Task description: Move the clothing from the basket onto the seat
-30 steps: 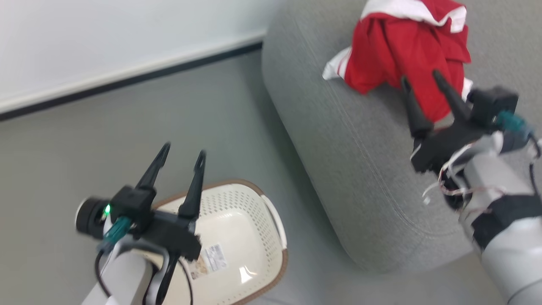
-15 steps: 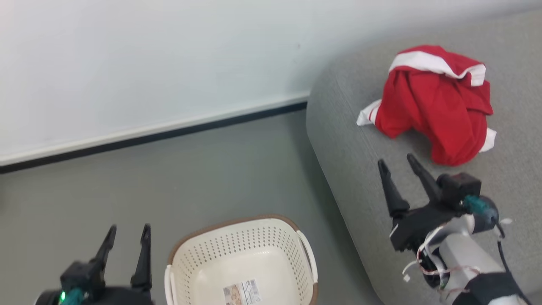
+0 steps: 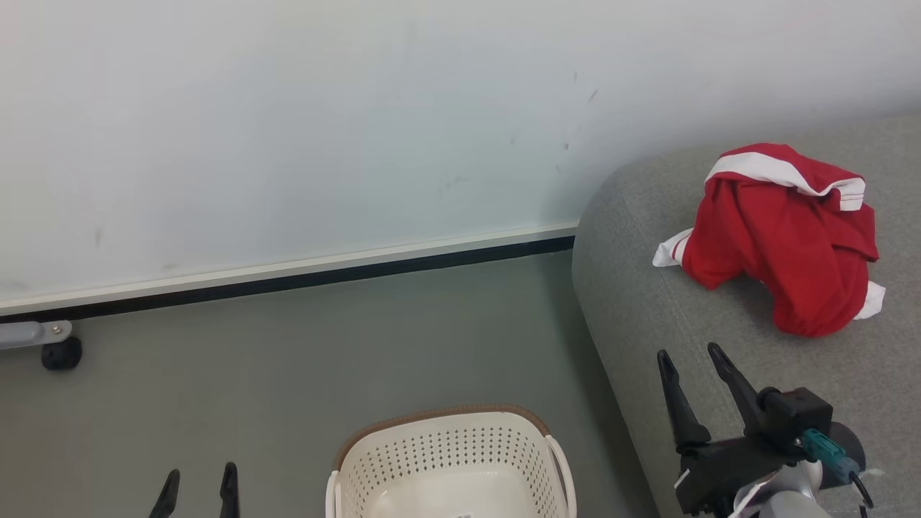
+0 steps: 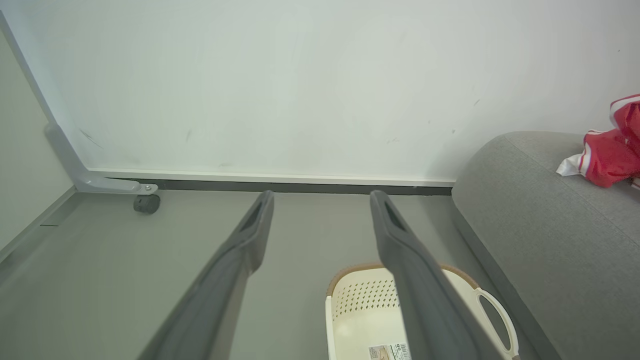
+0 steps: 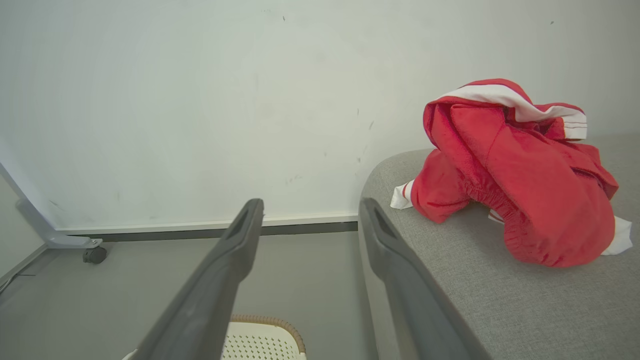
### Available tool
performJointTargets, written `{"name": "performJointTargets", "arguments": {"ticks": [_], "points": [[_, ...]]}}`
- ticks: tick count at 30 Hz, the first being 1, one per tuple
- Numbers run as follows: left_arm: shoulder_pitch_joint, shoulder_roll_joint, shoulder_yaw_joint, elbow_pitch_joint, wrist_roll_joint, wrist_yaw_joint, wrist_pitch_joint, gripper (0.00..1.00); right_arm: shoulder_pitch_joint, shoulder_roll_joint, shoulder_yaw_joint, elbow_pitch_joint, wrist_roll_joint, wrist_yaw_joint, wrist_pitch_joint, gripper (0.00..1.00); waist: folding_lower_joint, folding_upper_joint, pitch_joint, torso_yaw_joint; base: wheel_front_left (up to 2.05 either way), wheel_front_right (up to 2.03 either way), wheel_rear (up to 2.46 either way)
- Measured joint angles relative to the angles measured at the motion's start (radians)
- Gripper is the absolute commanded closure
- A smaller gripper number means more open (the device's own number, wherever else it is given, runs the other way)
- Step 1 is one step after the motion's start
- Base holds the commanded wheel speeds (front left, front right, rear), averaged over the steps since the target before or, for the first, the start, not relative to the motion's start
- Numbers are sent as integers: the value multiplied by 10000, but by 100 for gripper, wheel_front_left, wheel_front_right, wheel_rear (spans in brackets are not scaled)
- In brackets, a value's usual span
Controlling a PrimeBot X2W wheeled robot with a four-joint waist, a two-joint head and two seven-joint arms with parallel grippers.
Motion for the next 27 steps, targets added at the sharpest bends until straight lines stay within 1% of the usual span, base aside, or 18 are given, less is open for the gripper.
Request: {"name": "performJointTargets", "arguments": {"ticks": [5,14,18,20,27], "points": [[476,-127,339,-516,4,25,0,0,883,-199,-263,-727,-58,-201,0,0,0,0,-183,309,0,0,0],[928,-311,836,-1216,153,25,-2,0,1544,-242,-430,-1616,-265,-334,0,0,1,1,-366,475,0,0,0],[1044,-370,970,-1406,203,27,-2,0,1751,-257,-525,-1816,-359,-347,0,0,2,2,-371,474,0,0,0],[1044,-426,988,-1517,270,27,-2,0,1763,-257,-552,-1914,-412,-420,0,0,2,1,-371,471,0,0,0],[1058,-533,1099,-1751,364,27,-2,0,1767,-276,-677,-2178,-499,-431,0,0,2,1,-351,462,0,0,0]]}}
